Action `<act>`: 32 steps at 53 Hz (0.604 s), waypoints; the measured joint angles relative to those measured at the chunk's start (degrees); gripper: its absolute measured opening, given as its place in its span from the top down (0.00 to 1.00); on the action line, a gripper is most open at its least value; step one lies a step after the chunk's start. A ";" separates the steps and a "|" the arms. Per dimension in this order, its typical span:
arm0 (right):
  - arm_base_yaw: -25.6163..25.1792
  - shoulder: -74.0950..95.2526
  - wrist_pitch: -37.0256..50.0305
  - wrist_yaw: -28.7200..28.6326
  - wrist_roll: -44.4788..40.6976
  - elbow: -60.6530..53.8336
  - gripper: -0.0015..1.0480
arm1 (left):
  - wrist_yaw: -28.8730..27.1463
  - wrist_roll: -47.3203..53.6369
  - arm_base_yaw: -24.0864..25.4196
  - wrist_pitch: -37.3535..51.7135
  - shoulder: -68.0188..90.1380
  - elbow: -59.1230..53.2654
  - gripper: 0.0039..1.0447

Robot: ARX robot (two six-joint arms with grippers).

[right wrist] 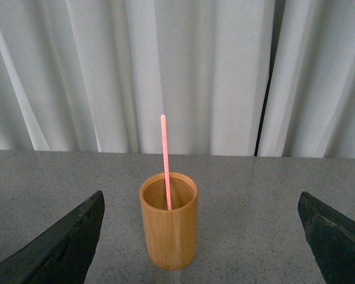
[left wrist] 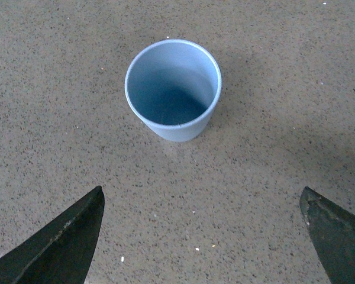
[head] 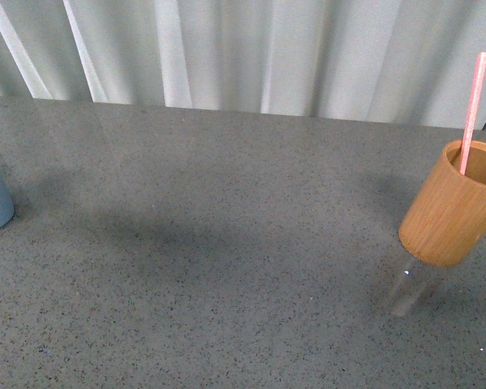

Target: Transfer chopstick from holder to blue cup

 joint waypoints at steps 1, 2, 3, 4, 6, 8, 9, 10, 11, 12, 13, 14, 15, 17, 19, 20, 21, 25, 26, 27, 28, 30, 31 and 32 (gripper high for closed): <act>0.00 0.00 0.00 0.00 0.00 0.00 0.10 | -0.02 0.20 0.22 -0.31 1.05 0.96 0.06; 0.00 0.00 0.00 -0.02 0.00 0.00 0.10 | -0.26 0.59 0.42 -0.44 2.03 1.86 0.06; 0.00 0.00 0.00 -0.02 0.00 0.00 0.10 | -0.57 0.94 0.59 -0.44 2.99 2.69 0.06; 0.00 0.00 0.00 0.00 0.00 0.00 0.10 | -1.07 1.55 0.92 -0.37 4.37 3.78 0.06; 0.00 0.00 0.00 0.00 0.00 0.00 0.10 | -1.70 2.38 1.27 -0.37 6.01 5.03 0.06; 0.00 0.00 0.00 0.00 0.00 0.00 0.10 | -1.99 2.91 1.66 -0.42 7.67 6.21 0.06; 0.00 0.00 0.00 0.00 0.00 0.00 0.10 | -2.01 3.04 1.77 -0.46 8.07 6.51 0.06; 0.00 0.00 0.00 0.00 0.00 0.00 0.10 | -2.03 3.17 1.95 -0.61 8.68 6.99 0.06; 0.00 0.00 0.00 0.00 0.00 0.00 0.10 | -2.08 3.37 2.14 -1.01 9.64 7.80 0.06; 0.00 0.00 0.00 0.00 0.00 0.00 0.10 | -2.10 3.54 2.25 -1.27 10.40 8.37 0.06; 0.00 0.00 0.00 0.00 0.00 0.00 0.10 | -2.16 3.61 2.34 -1.36 10.78 8.61 0.06; 0.00 0.00 0.00 0.00 0.00 0.00 0.10 | -2.32 3.78 2.51 -1.57 11.47 9.14 0.06; 0.00 0.00 0.00 0.00 0.00 0.00 0.10 | -2.64 3.93 2.69 -1.81 12.50 9.86 0.06; 0.00 0.00 0.00 -0.02 0.00 0.00 0.10 | -3.04 4.02 2.86 -1.97 13.79 10.82 0.06; 0.00 0.00 0.00 0.00 0.00 0.00 0.10 | -3.08 4.00 3.06 -2.54 15.30 12.09 0.06; 0.00 0.00 -0.02 0.00 0.00 0.00 0.10 | -3.17 4.02 3.10 -2.73 15.85 12.50 0.06; 0.00 0.00 0.00 0.00 0.00 0.00 0.10 | -3.41 4.02 3.13 -2.73 16.37 12.90 0.06; 0.00 0.00 0.00 0.00 0.00 0.00 0.10 | -3.98 4.04 3.32 -2.95 18.47 14.78 0.06; 0.00 0.00 0.00 0.00 0.00 0.00 0.10 | -4.28 4.07 3.45 -3.02 19.17 15.45 0.06; 0.00 0.00 0.00 0.00 0.00 0.00 0.10 | -4.55 4.07 3.52 -3.04 19.65 15.93 0.06; 0.00 0.00 0.00 0.00 0.00 0.00 0.10 | -4.81 4.07 3.58 -3.04 20.13 16.33 0.06; 0.00 0.00 0.00 0.00 0.00 0.00 0.10 | -5.05 4.04 3.76 -3.17 21.29 17.31 0.06; 0.00 0.00 0.00 0.00 0.00 0.00 0.10 | -5.07 4.04 3.89 -3.30 21.75 17.64 0.06; 0.00 0.00 0.00 0.00 0.00 0.00 0.10 | -5.20 4.04 3.96 -3.39 22.16 17.92 0.06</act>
